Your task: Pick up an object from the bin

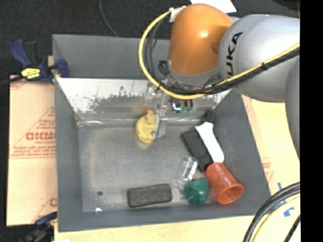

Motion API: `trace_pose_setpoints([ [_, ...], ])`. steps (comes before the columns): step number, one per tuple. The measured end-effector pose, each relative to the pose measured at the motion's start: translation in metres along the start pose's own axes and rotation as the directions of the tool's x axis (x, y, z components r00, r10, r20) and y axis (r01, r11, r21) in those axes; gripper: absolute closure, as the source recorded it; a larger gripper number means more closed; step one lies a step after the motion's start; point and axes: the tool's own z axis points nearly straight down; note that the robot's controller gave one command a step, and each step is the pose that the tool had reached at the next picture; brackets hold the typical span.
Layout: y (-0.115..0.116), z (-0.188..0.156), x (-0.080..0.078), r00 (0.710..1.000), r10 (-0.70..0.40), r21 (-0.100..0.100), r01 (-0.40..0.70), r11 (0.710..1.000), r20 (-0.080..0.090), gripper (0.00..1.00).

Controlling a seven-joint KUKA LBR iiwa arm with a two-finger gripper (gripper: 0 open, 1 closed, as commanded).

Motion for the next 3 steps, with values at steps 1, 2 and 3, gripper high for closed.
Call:
trace_pose_setpoints([
  [1,-0.001,-0.005,-0.001,1.0,0.003,-0.001,-0.003,1.0,0.008,0.0],
  [2,-0.035,0.111,-0.017,0.981,-0.192,0.002,0.192,0.981,0.012,0.0],
  [3,-0.045,0.079,-0.027,0.965,-0.26,0.004,0.26,0.966,0.018,0.0],
])
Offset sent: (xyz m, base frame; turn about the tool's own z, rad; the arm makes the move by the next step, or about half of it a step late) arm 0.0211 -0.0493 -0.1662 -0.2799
